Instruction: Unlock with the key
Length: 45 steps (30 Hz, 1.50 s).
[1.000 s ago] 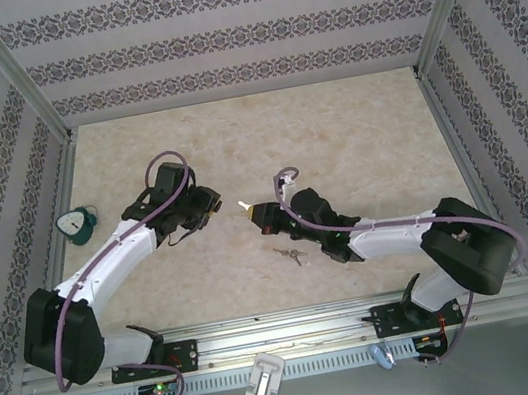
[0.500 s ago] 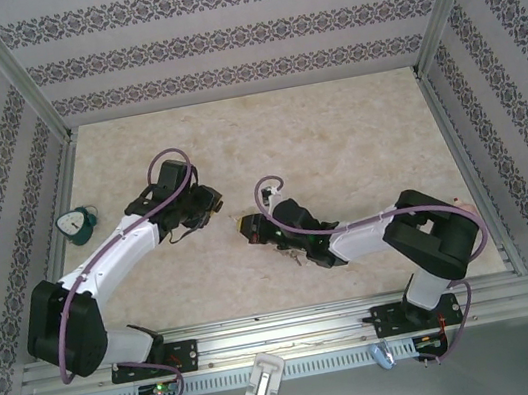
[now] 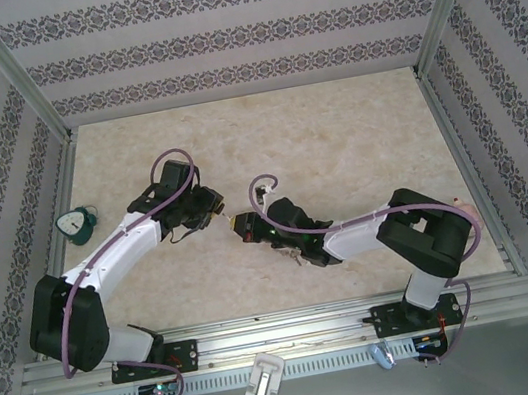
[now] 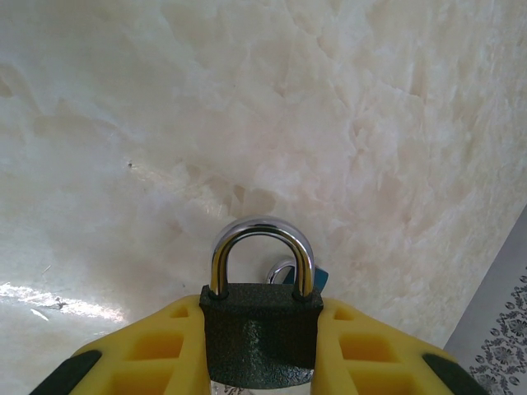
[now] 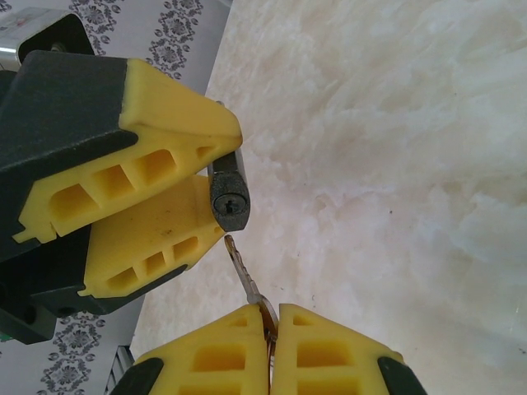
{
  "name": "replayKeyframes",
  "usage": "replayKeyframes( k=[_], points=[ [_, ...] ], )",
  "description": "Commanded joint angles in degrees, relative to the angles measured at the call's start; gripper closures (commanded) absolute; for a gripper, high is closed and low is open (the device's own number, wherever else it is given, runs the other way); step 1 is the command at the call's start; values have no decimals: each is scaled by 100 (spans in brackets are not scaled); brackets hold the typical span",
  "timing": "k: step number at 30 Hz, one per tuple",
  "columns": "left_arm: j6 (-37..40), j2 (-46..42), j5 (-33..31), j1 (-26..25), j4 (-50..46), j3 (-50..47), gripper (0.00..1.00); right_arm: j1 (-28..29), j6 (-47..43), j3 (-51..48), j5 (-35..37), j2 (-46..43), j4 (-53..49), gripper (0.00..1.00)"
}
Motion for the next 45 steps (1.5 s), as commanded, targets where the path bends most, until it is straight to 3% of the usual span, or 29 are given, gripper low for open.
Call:
replayKeyframes(
  k=[1, 33, 45],
  points=[
    [117, 44, 84, 72, -54, 186, 78, 56, -18, 144, 168, 64, 183, 100],
    [-40, 51, 259, 63, 103, 102, 79, 28, -130, 390, 479, 140, -195, 100],
    [-313, 81, -41, -100, 9, 211, 83, 129, -165, 556, 919, 87, -345, 100]
  ],
)
